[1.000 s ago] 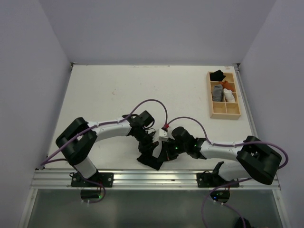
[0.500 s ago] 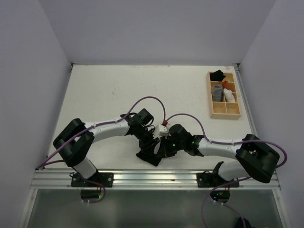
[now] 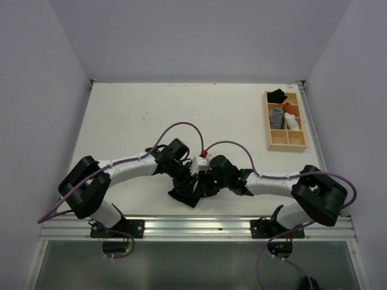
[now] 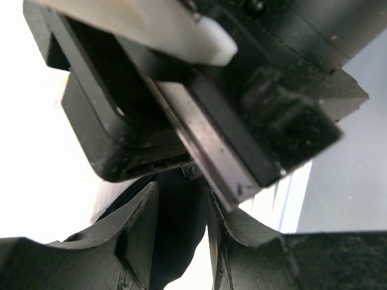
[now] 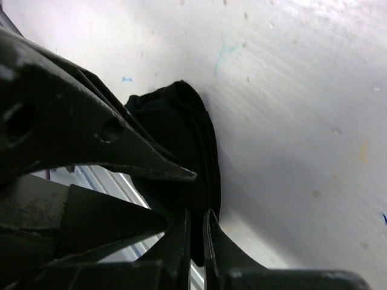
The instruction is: Roll the underwear
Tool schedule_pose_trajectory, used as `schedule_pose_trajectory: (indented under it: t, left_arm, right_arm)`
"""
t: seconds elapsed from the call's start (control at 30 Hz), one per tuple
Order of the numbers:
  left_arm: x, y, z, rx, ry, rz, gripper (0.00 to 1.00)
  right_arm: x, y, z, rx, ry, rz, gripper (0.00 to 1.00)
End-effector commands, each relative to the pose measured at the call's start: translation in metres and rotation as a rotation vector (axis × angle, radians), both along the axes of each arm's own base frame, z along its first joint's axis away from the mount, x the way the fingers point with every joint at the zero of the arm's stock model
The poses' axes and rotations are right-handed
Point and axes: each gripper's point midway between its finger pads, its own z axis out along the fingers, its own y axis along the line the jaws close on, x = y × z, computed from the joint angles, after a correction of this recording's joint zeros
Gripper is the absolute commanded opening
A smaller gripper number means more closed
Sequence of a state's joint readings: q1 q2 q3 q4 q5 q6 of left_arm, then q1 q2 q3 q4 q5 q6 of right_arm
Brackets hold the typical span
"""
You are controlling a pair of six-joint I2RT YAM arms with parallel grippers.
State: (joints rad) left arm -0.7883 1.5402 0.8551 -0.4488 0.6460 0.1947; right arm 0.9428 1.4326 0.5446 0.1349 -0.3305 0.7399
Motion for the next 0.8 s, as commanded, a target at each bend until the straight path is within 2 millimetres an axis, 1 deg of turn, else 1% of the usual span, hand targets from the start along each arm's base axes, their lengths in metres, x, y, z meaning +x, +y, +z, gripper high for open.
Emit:
schedule_pose_trajectory:
  t: [0.0,0.13,0.2,0.3,0.37,0.47,0.53,0.63,0.67,0.73,0.77]
  left_arm:
    - [0.076,0.007,0.028,-0.056,-0.172,0.306,0.40]
    - [0.095,0.021,0.039,-0.067,-0.216,0.391,0.41]
    - [0.104,0.028,0.045,-0.063,-0.245,0.439,0.40]
    - [0.111,0.034,0.054,-0.073,-0.276,0.481,0.39]
    - [0.112,0.038,0.059,-0.083,-0.262,0.521,0.39]
    - [0.121,0.045,0.062,-0.064,-0.261,0.589,0.39]
    - [0.126,0.047,0.064,-0.057,-0.260,0.619,0.38]
    - [0.137,0.045,0.082,-0.116,-0.281,0.719,0.33]
    - [0.142,0.045,0.096,-0.155,-0.304,0.753,0.31]
    - [0.147,0.047,0.108,-0.181,-0.323,0.803,0.31]
    - [0.146,0.049,0.116,-0.192,-0.332,0.815,0.31]
  right_arm:
    - [-0.025,-0.017,-0.026,-0.103,0.082,0.046,0.00]
    - [-0.025,-0.016,-0.030,-0.112,0.096,0.043,0.00]
    - [-0.024,-0.015,-0.029,-0.104,0.097,0.036,0.00]
    - [-0.024,-0.014,-0.029,-0.102,0.102,0.030,0.00]
    - [-0.023,-0.013,-0.030,-0.103,0.104,0.029,0.00]
    - [-0.023,-0.012,-0.031,-0.102,0.107,0.029,0.00]
    - [-0.023,-0.011,-0.032,-0.101,0.111,0.026,0.00]
    - [-0.022,-0.009,-0.030,-0.092,0.111,0.026,0.00]
    - [-0.021,-0.008,-0.028,-0.089,0.109,0.025,0.00]
    - [-0.019,-0.005,-0.022,-0.078,0.098,0.027,0.00]
    - [-0.019,-0.006,-0.020,-0.087,0.094,0.029,0.00]
